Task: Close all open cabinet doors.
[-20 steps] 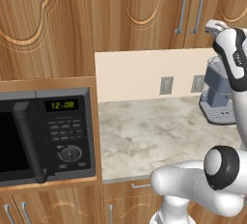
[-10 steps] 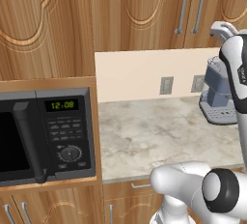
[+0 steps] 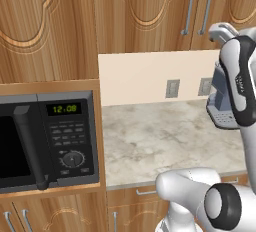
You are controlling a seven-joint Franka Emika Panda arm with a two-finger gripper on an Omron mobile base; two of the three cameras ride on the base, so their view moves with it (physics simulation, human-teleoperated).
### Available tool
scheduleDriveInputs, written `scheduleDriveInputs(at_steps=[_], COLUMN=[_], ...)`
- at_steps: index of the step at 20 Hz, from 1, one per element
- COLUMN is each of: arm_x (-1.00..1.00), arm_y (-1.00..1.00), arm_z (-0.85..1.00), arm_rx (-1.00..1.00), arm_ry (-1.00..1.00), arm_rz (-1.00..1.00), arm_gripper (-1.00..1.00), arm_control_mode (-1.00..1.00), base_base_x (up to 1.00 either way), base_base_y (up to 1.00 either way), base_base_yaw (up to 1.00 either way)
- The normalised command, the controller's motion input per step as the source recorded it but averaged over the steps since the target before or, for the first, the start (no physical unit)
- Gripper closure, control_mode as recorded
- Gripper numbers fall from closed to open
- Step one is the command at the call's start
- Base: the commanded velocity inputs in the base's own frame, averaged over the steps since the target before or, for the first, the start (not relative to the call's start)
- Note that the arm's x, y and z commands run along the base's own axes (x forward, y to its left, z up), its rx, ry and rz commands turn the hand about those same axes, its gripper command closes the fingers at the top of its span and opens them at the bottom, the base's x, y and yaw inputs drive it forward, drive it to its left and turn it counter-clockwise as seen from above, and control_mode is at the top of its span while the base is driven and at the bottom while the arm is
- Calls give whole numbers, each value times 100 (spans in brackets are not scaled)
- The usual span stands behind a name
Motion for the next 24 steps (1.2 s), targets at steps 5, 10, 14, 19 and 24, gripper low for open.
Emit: scheduleDriveInputs(at_steps=[5,10,14,19,24], arm_x=[-26,-39,-40,-69,-79], arm_y=[29,36,26,11,11], arm_z=[0,0,-1,-3,11], arm_rx=[-4,-12,-23,-21,-13], arm_ry=[18,-1,-15,-24,-6], arm_rz=[0,0,0,0,0], arm_gripper=[-100,-100,-100,-100,-100], arm_control_mode=[-100,-100,-100,-100,-100], base_base_x=[0,0,0,0,0], base_base_y=[0,0,0,0,0], base_base_yaw=[0,0,0,0,0])
